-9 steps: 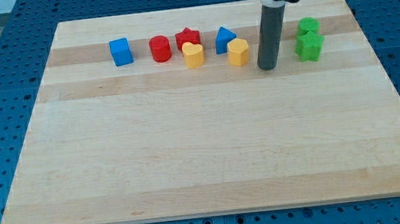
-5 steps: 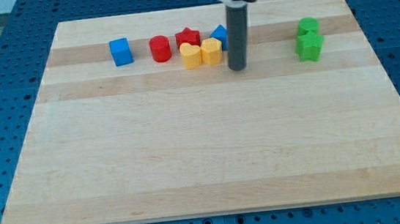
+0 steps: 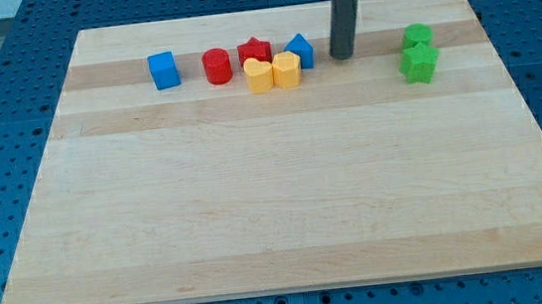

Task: Push the blue triangle into the red star

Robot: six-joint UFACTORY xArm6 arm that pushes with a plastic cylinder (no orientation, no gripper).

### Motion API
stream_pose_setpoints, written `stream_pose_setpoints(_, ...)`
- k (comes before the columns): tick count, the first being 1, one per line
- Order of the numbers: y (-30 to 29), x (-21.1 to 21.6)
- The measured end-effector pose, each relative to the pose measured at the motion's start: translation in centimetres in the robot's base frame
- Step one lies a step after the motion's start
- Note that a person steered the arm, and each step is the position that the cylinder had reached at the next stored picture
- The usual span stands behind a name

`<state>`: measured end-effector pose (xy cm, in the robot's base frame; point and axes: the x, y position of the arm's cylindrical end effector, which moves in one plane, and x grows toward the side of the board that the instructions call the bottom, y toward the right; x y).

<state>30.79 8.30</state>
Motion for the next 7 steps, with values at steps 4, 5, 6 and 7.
stream_pose_setpoints(4,-5.4,0.0)
stream_pose_setpoints(5,-3.5,-1.5)
stream_pose_setpoints(6,-2.0,-4.2)
stream_pose_setpoints(7,-2.3,-6.9)
